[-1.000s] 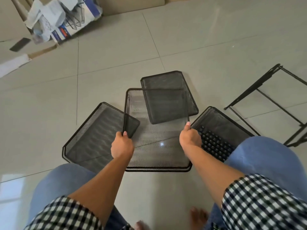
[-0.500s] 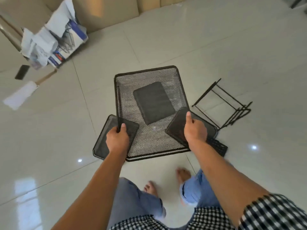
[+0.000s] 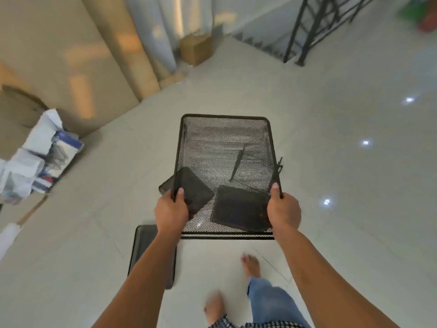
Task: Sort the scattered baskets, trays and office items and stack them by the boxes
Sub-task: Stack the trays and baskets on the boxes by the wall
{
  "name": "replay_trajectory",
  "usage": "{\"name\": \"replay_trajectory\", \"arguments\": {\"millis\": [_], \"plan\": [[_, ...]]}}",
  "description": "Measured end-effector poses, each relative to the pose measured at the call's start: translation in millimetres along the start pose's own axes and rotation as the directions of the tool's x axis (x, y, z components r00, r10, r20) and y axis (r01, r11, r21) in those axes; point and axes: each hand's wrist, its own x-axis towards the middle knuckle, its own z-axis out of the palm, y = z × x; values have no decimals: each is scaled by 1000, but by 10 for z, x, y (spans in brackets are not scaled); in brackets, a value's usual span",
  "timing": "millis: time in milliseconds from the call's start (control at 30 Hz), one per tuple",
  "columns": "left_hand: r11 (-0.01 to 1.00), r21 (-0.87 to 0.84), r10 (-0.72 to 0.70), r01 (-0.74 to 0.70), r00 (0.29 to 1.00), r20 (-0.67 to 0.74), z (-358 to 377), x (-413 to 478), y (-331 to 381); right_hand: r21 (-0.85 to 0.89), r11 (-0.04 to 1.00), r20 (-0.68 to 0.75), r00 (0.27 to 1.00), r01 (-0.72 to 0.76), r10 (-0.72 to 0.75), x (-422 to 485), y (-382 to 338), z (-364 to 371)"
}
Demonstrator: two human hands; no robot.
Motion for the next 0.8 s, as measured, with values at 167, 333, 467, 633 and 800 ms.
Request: {"name": "replay_trajectory", "arguments": {"millis": [167, 333, 467, 633, 800], "plan": [[991, 44, 125, -130, 986, 113, 348, -216, 420, 119, 989, -115, 988, -86, 100, -20, 317, -537], [957, 55, 257, -284, 922, 289, 999, -648, 822, 276, 939, -194, 945, -204, 262, -7, 900, -1189], [917, 68, 328, -393, 841, 431, 1643, -1145, 1127, 443, 853, -228, 886, -275, 405, -15, 1500, -1720], [863, 42, 380, -503, 704, 600, 2583, -2098, 1427, 539, 764, -328, 746, -355, 579, -35, 2433, -2506], [859, -43, 361, -510, 546, 756, 3482, -3277, 1629, 639, 657, -369, 590, -401, 718, -97, 3471, -3327]]}}
